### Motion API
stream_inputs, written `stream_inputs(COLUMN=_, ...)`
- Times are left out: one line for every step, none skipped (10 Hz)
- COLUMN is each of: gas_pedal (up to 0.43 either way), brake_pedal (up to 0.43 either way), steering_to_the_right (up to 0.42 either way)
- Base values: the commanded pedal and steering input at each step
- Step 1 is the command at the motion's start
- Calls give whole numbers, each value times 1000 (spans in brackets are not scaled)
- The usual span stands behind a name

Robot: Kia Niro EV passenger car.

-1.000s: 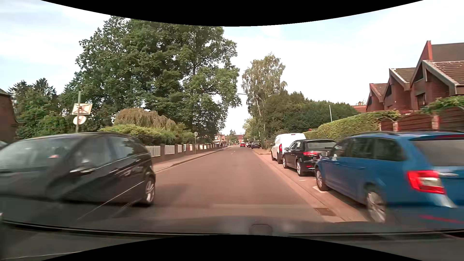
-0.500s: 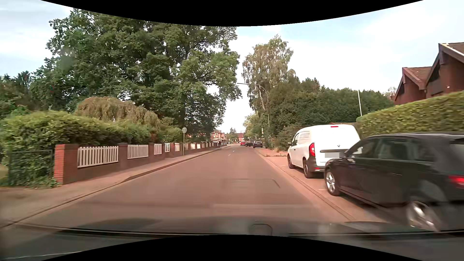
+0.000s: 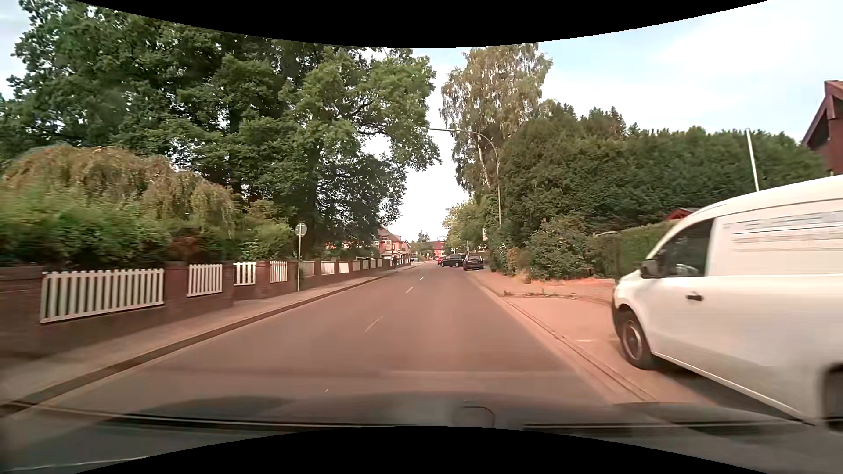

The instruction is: Follow the waypoints while adhering to traffic rules and regulations

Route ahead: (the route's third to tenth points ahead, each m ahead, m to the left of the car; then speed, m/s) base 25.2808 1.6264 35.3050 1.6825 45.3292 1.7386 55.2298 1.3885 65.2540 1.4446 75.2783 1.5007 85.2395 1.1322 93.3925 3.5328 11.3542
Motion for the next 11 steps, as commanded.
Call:
stream_inputs(gas_pedal=130, brake_pedal=0, steering_to_the_right=-6)
stream_inputs(gas_pedal=130, brake_pedal=0, steering_to_the_right=-6)
stream_inputs(gas_pedal=130, brake_pedal=0, steering_to_the_right=-5)
stream_inputs(gas_pedal=130, brake_pedal=0, steering_to_the_right=-4)
stream_inputs(gas_pedal=130, brake_pedal=0, steering_to_the_right=-4)
stream_inputs(gas_pedal=130, brake_pedal=0, steering_to_the_right=-3)
stream_inputs(gas_pedal=130, brake_pedal=0, steering_to_the_right=-3)
stream_inputs(gas_pedal=130, brake_pedal=0, steering_to_the_right=-2)
stream_inputs(gas_pedal=130, brake_pedal=0, steering_to_the_right=-2)
stream_inputs(gas_pedal=130, brake_pedal=0, steering_to_the_right=-2)
stream_inputs(gas_pedal=130, brake_pedal=0, steering_to_the_right=-1)
